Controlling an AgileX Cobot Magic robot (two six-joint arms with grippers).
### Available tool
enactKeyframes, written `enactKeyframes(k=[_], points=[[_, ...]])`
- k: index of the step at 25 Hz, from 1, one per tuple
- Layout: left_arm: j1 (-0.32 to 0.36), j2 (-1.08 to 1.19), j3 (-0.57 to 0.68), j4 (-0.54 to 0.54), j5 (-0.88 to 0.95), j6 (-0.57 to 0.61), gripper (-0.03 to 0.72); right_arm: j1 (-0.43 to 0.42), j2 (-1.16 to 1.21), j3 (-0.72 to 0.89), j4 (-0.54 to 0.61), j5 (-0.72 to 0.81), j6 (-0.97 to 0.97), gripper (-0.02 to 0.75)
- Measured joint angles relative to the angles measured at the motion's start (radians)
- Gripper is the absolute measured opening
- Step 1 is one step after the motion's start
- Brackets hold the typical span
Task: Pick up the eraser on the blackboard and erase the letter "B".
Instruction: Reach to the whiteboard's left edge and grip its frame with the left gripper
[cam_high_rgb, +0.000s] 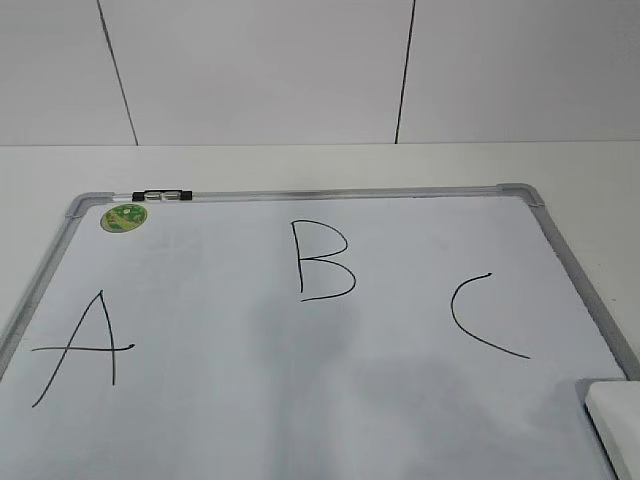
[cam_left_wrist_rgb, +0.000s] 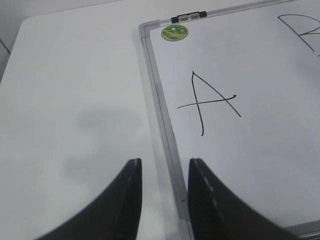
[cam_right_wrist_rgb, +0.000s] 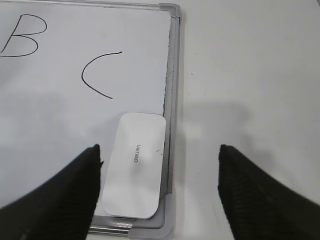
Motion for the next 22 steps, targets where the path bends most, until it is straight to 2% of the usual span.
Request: enactKeyframes(k=[7,14,22], points=[[0.000,0.000,0.000,0.000,0.000,0.000,0.240,0.000,0.050,-0.033,0.017,0.004,0.009,0.583],[0.000,0.000,0.000,-0.005,0.000,0.000,0.240,0.000,0.238,-0.096,0.078,0.071,0.060,0.583],[0.000,0.000,0.000,-0.043,0.000,0.000,0.240,0.000,0.436,-0.125,0.115,0.079,0.143,0.583]])
